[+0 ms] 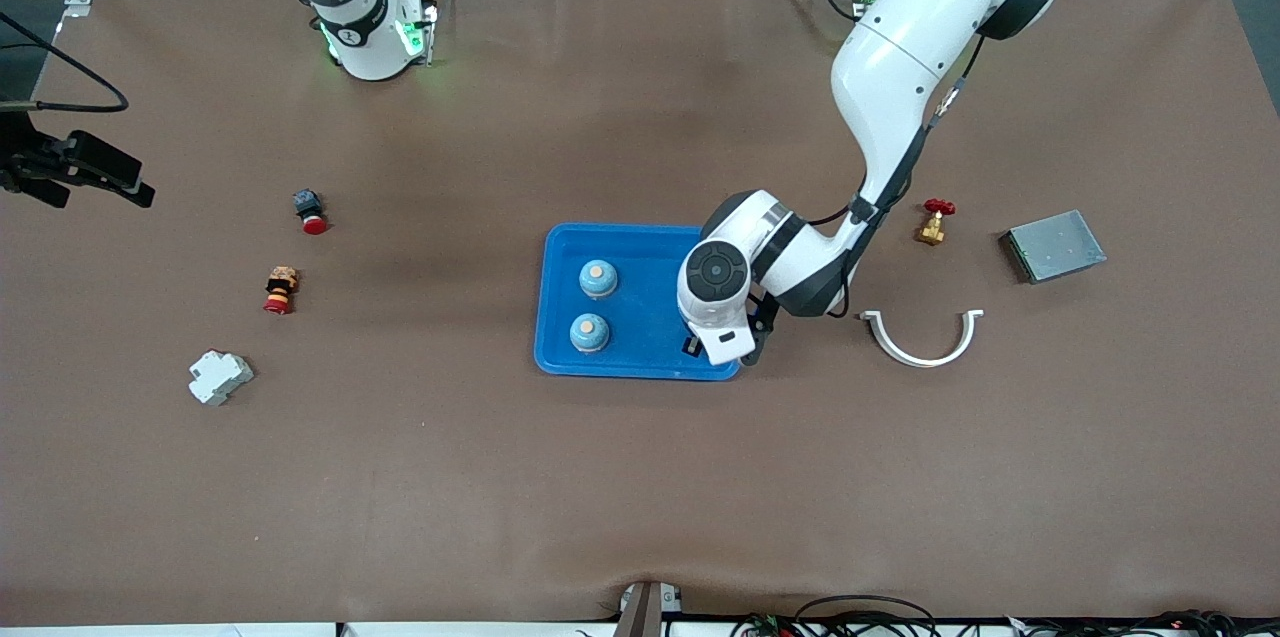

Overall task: Place electrolytic capacitor and blue bell in tray
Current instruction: 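Carry the capacitor into the tray with the left gripper and release it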

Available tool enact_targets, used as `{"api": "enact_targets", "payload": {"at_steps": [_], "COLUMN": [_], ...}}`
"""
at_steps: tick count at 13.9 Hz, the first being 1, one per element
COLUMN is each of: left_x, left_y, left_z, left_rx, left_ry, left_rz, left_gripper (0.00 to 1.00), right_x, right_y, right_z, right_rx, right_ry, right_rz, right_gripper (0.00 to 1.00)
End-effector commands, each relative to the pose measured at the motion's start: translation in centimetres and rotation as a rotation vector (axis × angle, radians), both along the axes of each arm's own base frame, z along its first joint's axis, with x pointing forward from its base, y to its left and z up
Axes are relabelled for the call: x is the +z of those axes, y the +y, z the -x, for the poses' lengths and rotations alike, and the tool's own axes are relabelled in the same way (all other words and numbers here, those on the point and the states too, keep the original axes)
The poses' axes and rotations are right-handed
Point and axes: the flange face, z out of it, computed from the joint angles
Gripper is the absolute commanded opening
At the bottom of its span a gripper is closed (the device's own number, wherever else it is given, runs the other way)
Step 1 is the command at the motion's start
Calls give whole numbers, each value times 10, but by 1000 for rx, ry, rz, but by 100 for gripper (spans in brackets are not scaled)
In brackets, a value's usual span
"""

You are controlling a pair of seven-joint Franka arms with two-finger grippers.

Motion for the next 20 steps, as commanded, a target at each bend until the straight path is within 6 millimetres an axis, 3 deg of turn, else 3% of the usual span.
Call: {"api": "enact_targets", "payload": {"at_steps": [1,2,5,9,15,20], "left_x": [3,3,12,62,140,229], "left_y": [-1,-2,-3,7,54,125], "left_z": [-4,-3,-4,-21,-34,-48], "left_rx": [1,-3,-23,-10,-105,-231], "left_ry": [-29,-31,-51,-113,-64,-13], "left_rz": [-12,-14,-21,-5,-61,-17], "left_gripper": [94,100,100,100,100,100], "right_x": [4,4,10,14,13,12], "right_y": [-4,-5,-6,-7,-8,-8], "right_z": [9,10,11,14,15,14], "right_rx": [-6,-5,5,5,3,2], "right_ry": [-7,-9,-25,-27,-24,-24], "right_rz": [-4,6,34,51,51,51], "right_gripper": [100,100,100,100,100,100]}}
